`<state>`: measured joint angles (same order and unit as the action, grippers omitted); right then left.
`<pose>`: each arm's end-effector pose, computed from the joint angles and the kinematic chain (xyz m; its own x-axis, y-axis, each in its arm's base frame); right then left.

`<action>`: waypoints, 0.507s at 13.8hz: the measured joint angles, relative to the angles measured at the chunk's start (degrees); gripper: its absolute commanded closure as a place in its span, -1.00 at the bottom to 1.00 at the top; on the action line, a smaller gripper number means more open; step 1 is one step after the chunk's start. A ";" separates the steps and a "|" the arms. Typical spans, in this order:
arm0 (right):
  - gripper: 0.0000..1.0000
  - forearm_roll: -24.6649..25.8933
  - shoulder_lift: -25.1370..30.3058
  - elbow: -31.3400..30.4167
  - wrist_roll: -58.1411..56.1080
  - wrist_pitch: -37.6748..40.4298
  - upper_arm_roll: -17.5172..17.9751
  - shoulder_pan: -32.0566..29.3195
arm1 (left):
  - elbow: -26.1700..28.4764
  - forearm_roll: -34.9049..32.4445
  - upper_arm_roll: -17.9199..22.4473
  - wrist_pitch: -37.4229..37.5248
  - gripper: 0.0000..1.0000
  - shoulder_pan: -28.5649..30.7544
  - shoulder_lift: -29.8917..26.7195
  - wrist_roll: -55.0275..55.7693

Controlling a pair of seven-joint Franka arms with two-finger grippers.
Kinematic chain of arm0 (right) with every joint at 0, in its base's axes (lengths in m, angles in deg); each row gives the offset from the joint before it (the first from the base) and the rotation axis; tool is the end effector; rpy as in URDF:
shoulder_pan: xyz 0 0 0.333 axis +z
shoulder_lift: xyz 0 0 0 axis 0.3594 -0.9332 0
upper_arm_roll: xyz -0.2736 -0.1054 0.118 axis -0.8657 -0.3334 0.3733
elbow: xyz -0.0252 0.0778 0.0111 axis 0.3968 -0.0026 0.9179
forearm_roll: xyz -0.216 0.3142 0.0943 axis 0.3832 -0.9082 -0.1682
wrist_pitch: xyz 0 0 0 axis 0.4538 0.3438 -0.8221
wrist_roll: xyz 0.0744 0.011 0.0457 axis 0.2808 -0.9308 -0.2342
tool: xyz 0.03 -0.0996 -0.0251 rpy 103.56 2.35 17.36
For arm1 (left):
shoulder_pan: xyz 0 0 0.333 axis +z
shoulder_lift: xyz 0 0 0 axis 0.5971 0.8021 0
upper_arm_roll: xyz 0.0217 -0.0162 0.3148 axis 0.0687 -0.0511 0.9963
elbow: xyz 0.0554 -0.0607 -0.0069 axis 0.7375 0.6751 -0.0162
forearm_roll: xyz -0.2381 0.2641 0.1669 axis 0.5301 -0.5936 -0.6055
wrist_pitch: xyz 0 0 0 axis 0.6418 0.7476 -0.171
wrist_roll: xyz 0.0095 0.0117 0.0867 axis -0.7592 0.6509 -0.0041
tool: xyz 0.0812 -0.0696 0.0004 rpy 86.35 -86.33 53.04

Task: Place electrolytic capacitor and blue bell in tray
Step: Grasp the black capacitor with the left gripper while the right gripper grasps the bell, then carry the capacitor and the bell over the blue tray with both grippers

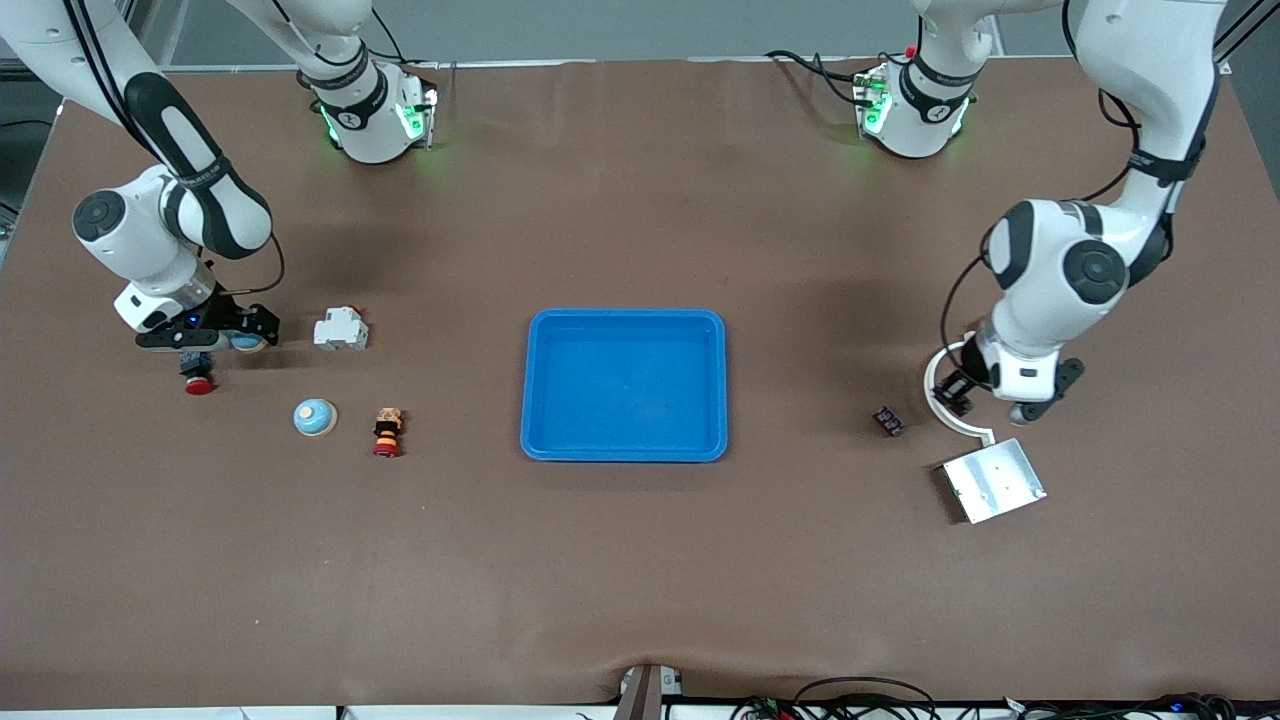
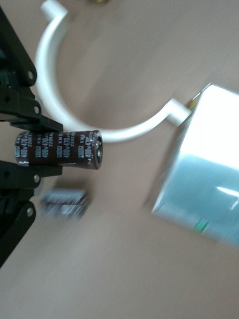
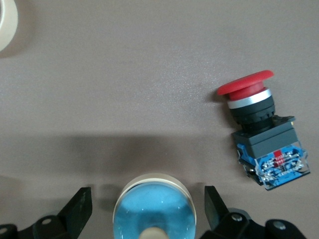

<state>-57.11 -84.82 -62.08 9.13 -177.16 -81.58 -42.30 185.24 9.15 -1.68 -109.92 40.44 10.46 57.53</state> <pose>0.4256 -0.1676 0.1707 0.9934 0.0403 0.1069 0.0364 -0.9986 0.0384 0.5508 -0.0859 0.2632 0.7487 0.6622 0.0314 0.6572 -0.7476 0.0963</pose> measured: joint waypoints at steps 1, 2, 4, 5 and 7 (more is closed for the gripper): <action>-1.00 0.00 -0.05 0.00 0.00 0.04 0.00 0.00 | -0.59 0.00 -2.22 1.46 1.00 -0.16 -0.46 3.38; -1.00 0.00 -0.11 0.00 0.00 0.05 -0.02 -0.02 | -1.45 0.00 -4.44 3.09 1.00 -0.29 -0.66 6.55; -1.00 0.00 -0.22 0.00 0.00 0.08 -0.08 -0.06 | -3.43 0.00 -8.59 5.67 1.00 -0.80 -0.68 12.05; -1.00 0.00 -0.26 0.00 0.00 0.10 -0.09 -0.07 | -4.54 0.00 -10.30 6.71 1.00 -1.42 -0.65 15.01; -1.00 0.00 -0.34 -0.01 -0.01 0.22 -0.12 -0.08 | -6.87 0.00 -11.65 8.20 1.00 -4.48 -0.22 20.89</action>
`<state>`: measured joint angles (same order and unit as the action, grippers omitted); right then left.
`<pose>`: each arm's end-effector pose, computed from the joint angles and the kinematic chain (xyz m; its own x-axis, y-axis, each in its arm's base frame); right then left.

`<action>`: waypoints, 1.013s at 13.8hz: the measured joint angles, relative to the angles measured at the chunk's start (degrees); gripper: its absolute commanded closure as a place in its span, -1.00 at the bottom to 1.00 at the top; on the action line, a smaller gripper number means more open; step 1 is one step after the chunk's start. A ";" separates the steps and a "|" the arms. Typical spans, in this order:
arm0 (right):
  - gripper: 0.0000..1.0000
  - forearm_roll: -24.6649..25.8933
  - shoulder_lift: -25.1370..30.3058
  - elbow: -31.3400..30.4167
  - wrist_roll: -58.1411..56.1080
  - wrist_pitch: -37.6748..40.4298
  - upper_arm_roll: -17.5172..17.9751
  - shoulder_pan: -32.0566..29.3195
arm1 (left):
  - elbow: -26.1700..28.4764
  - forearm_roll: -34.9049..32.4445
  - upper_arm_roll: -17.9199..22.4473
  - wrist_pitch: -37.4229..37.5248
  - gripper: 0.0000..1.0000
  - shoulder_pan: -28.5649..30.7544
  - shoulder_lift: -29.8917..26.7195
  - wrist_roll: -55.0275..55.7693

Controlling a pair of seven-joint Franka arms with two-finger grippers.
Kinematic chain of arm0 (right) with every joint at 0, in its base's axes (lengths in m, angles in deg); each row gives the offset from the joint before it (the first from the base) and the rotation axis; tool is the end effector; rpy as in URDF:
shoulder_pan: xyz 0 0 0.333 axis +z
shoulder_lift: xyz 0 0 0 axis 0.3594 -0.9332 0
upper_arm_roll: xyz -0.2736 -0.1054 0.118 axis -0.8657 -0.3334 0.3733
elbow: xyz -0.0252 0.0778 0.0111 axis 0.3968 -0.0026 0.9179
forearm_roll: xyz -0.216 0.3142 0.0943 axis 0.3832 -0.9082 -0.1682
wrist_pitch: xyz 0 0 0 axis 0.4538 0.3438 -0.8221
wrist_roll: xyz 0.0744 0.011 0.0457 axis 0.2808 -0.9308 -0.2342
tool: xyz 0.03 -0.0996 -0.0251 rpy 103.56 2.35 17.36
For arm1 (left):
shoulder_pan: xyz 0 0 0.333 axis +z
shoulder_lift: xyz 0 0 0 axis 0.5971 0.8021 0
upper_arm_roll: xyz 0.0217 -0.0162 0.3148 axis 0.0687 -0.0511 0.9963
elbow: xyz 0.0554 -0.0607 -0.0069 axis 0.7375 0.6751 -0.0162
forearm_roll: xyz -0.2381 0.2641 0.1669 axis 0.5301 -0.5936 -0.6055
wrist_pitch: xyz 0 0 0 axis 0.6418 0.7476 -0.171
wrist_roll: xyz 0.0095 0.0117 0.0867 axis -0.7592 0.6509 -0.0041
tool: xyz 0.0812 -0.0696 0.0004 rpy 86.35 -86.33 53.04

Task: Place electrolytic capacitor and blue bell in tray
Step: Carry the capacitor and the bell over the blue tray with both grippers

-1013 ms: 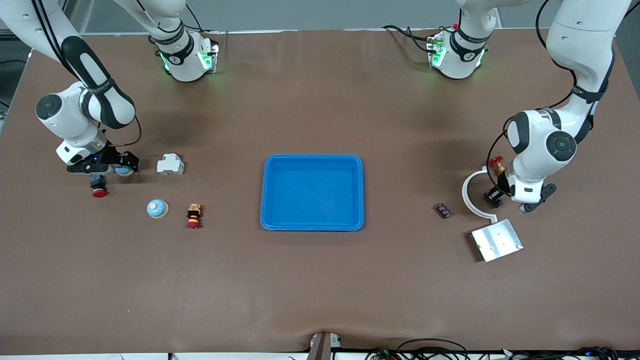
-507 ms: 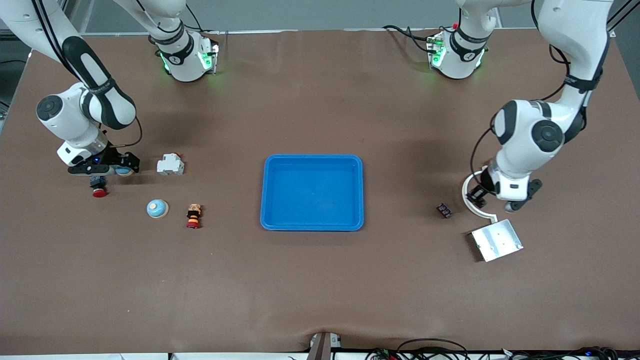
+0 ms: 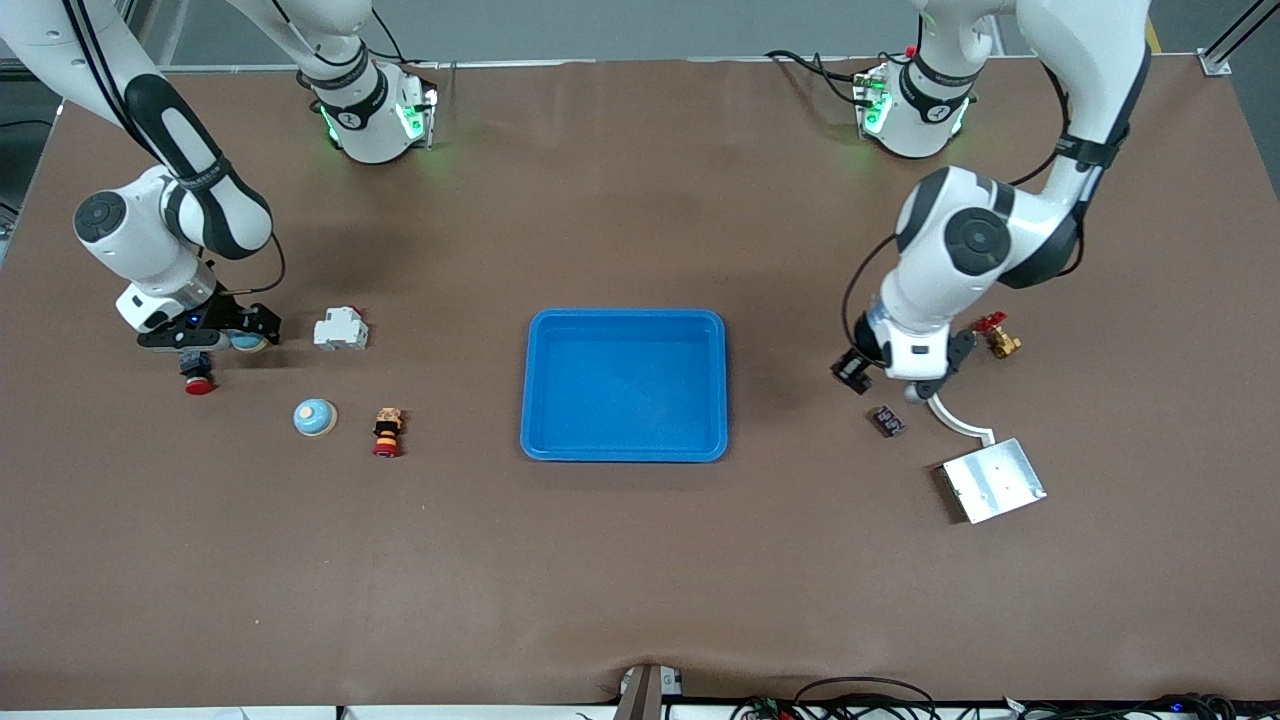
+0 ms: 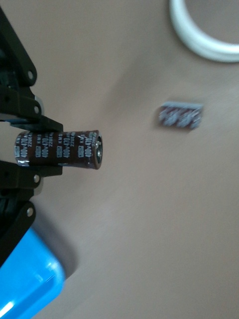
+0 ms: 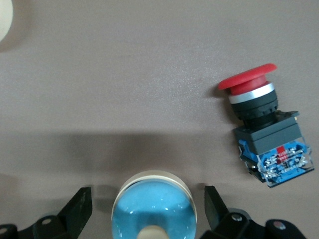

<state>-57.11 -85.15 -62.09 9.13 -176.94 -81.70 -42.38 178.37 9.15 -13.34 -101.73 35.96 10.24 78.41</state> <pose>0.4237 -0.1686 0.1676 0.9945 0.0366 0.0978 0.0333 -0.9988 0.0350 0.5319 -0.2417 0.3102 0.6862 0.7258 -0.0493 0.7258 -0.6785 0.1131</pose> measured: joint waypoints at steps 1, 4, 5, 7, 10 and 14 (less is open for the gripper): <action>-0.18 0.00 -0.02 -0.01 -0.01 0.06 -0.03 -0.02 | -1.15 0.00 -0.07 0.37 1.00 -2.23 0.64 2.78; 1.00 0.00 -0.02 0.02 -0.05 0.11 -0.05 -0.03 | -4.06 0.00 -0.10 0.51 1.00 -7.70 4.00 8.82; 1.00 0.00 0.06 0.05 -0.03 0.10 0.03 -0.01 | -4.92 0.00 -0.09 0.51 1.00 -8.78 5.24 10.92; 1.00 0.00 0.14 0.35 0.66 0.89 0.26 0.38 | -6.52 0.00 -0.06 0.51 1.00 -10.89 7.46 14.20; 1.00 0.00 2.04 3.61 8.37 10.59 0.48 5.05 | -10.01 0.00 0.02 0.51 1.00 -14.42 10.73 18.52; 1.00 -0.09 10.12 10.16 26.40 30.33 0.96 15.87 | -15.30 -2.96 0.80 0.51 1.00 -19.48 16.42 24.79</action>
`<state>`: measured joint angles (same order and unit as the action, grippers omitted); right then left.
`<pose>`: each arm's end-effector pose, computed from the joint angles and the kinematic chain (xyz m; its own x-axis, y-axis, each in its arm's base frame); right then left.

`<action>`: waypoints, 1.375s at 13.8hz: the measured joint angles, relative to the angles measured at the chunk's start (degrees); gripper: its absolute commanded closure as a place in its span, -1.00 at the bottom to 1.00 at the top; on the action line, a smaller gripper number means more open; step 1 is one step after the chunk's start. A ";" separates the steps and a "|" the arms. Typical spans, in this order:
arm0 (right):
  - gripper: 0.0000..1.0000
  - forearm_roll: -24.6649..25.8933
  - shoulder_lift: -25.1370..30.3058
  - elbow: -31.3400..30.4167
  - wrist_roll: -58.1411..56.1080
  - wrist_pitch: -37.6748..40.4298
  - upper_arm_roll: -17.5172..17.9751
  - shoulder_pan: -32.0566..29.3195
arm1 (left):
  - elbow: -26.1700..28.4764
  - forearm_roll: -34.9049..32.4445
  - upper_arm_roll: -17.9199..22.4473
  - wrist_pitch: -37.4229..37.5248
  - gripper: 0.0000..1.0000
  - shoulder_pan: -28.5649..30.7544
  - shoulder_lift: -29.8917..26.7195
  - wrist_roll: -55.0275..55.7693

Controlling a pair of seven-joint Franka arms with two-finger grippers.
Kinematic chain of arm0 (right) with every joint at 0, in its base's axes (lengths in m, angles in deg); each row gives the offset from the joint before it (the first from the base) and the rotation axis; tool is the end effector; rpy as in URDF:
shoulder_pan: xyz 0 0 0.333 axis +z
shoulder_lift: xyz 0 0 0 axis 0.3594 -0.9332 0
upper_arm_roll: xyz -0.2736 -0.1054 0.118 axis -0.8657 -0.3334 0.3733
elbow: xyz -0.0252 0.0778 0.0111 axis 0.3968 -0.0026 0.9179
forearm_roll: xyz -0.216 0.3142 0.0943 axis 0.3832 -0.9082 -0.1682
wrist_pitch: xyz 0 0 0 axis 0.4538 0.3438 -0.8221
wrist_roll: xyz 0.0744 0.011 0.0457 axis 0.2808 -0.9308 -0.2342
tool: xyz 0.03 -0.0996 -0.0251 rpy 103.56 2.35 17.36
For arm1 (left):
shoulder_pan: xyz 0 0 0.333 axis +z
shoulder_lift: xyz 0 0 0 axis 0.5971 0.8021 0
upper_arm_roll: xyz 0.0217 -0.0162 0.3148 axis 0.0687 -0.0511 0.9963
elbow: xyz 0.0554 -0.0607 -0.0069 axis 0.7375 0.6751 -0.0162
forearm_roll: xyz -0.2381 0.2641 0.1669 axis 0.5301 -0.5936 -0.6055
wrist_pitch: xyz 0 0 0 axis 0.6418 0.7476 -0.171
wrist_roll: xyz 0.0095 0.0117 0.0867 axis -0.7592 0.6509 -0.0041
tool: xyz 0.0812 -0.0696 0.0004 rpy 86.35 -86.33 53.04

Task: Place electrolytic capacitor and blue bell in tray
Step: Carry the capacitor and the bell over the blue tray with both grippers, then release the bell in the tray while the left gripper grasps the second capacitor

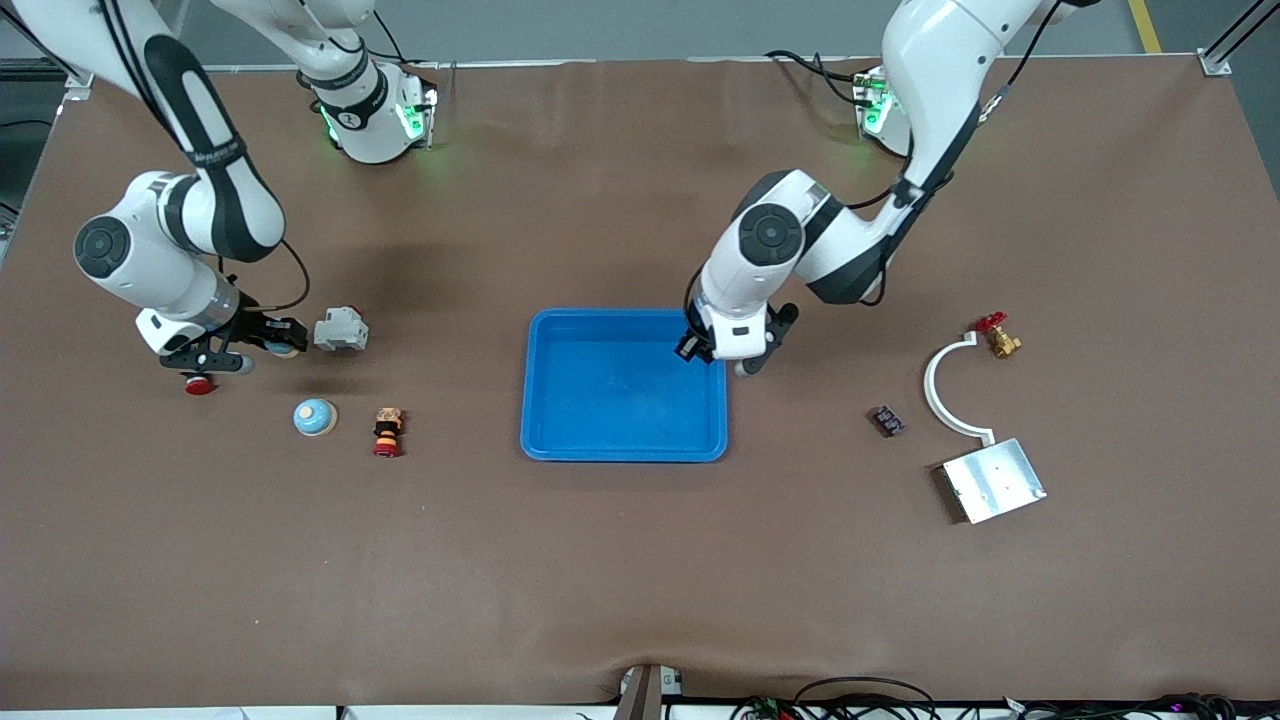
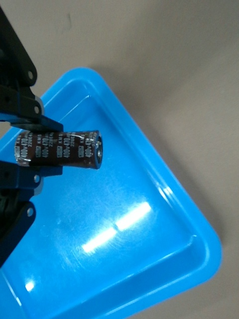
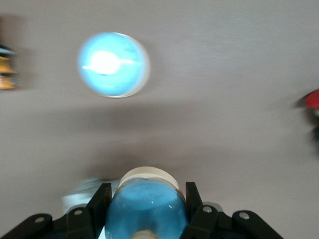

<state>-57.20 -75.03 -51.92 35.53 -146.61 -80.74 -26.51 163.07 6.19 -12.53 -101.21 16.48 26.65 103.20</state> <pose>0.4930 -0.0389 0.2637 0.9896 -0.1243 -0.0722 -0.1263 -0.9917 -0.0250 0.4867 -0.4360 0.2569 0.5942 0.7890 -0.1561 0.8034 -0.5914 0.0690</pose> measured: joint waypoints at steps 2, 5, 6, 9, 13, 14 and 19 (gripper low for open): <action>1.00 -0.10 2.23 2.49 11.29 3.71 0.16 6.70 | -1.96 -4.35 0.33 0.00 1.00 -1.42 3.36 4.32; 1.00 -0.15 1.20 6.26 28.37 3.84 0.31 16.60 | -3.78 -8.26 0.73 0.00 -0.78 -1.72 6.80 6.44; 1.00 -0.15 -0.08 8.10 33.28 3.83 0.32 19.33 | -4.05 -8.60 0.92 0.00 -1.00 -1.72 7.25 6.44; 1.00 -0.15 -6.59 15.53 44.34 3.75 0.26 24.92 | -5.19 -10.10 1.27 0.09 -1.00 -1.58 7.15 6.45; 1.00 -0.07 -19.03 28.16 55.40 3.67 0.11 29.42 | -8.05 -12.11 1.49 9.40 -1.00 1.53 2.27 3.84; 1.00 -0.06 -21.80 30.83 57.45 3.67 0.06 30.30 | -8.37 -12.53 1.54 12.40 -1.00 3.07 0.40 0.63; 1.00 2.23 -30.00 38.82 68.17 3.69 -0.20 35.32 | -7.43 -12.74 1.86 19.58 -1.00 13.62 -4.40 -17.33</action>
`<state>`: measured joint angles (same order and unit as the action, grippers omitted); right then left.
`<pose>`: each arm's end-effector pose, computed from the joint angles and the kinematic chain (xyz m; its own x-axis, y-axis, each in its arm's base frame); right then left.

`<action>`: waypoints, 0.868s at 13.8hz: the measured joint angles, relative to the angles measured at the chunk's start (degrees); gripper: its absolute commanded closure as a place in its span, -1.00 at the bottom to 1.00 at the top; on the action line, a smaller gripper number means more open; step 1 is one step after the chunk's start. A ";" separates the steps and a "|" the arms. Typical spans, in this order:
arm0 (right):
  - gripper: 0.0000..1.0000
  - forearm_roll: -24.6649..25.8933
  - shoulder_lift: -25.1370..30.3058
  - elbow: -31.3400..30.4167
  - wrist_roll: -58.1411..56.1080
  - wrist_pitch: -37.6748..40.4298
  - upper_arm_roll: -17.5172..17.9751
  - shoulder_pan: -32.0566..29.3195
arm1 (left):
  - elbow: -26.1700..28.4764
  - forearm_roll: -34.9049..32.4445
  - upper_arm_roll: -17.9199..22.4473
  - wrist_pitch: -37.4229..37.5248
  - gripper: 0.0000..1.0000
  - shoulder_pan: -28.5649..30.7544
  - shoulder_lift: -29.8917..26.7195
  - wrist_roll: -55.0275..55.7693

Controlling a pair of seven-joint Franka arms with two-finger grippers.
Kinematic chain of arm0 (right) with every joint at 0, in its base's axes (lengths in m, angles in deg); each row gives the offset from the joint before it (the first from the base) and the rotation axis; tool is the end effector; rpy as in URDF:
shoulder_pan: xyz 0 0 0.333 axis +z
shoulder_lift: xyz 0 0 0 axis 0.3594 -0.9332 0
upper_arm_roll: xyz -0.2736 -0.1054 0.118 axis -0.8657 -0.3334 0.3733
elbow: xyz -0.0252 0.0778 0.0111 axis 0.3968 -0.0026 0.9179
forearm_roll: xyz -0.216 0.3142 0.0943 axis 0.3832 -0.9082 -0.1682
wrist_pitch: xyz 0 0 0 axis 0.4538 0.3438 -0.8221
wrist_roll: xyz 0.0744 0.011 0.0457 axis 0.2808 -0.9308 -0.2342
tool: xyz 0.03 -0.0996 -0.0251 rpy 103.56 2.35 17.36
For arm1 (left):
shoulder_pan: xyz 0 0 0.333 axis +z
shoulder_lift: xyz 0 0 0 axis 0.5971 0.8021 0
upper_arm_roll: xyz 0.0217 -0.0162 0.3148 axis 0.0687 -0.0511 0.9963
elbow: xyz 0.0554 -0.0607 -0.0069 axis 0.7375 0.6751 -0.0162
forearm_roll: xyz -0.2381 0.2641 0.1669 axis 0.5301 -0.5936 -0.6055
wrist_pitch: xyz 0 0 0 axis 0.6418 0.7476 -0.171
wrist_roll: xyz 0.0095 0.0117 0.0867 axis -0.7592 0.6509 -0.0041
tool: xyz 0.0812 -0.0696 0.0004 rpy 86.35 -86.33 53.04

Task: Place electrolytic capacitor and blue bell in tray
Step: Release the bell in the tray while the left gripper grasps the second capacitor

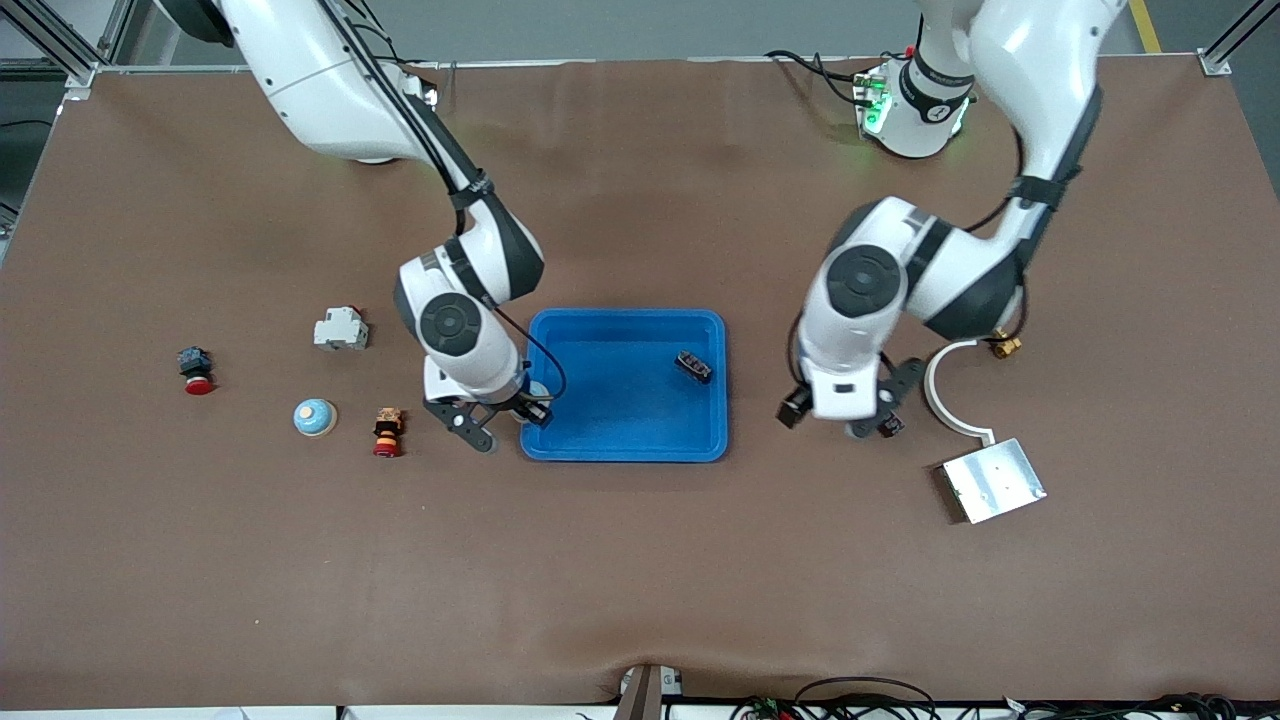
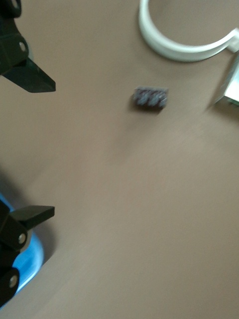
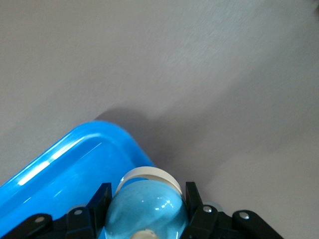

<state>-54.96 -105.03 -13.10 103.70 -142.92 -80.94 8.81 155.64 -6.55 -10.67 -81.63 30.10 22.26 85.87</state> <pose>0.5829 0.3436 0.2187 0.7811 -0.6244 -0.0015 -0.6243 -0.7809 -0.0200 0.5978 -0.2754 0.3258 0.7177 0.6919 0.0788 0.6963 -0.7138 -0.0751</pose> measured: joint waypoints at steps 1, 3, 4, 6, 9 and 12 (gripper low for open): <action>1.00 1.29 -0.86 0.94 2.54 0.02 -0.01 0.92 | 0.78 -0.01 0.07 0.04 -1.00 1.86 0.22 -1.65; 1.00 2.47 -2.16 2.27 6.16 0.07 -0.04 2.43 | 2.52 -0.72 0.15 -0.13 -1.00 5.07 1.32 -3.78; 1.00 2.57 -2.64 2.67 7.38 0.10 -0.06 3.10 | 3.29 -2.25 0.17 -0.48 -1.00 6.13 2.20 -4.02; 1.00 2.93 -3.44 3.32 9.43 0.21 -0.15 4.28 | 4.95 -5.58 0.17 -3.14 -0.96 7.84 4.08 -4.01; 1.00 5.89 -5.44 5.55 13.40 1.76 -0.23 5.45 | 6.93 -7.28 0.21 -8.92 -0.63 10.88 6.78 -4.02; 1.00 6.73 -8.42 9.68 15.49 3.52 -0.29 6.18 | 7.10 -7.43 0.16 -12.10 -0.33 11.73 9.05 -4.04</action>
<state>-48.23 -113.45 -3.42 119.19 -139.40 -81.24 14.99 162.74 -13.98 -10.51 -93.73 41.83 31.31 81.83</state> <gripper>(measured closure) 0.348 0.207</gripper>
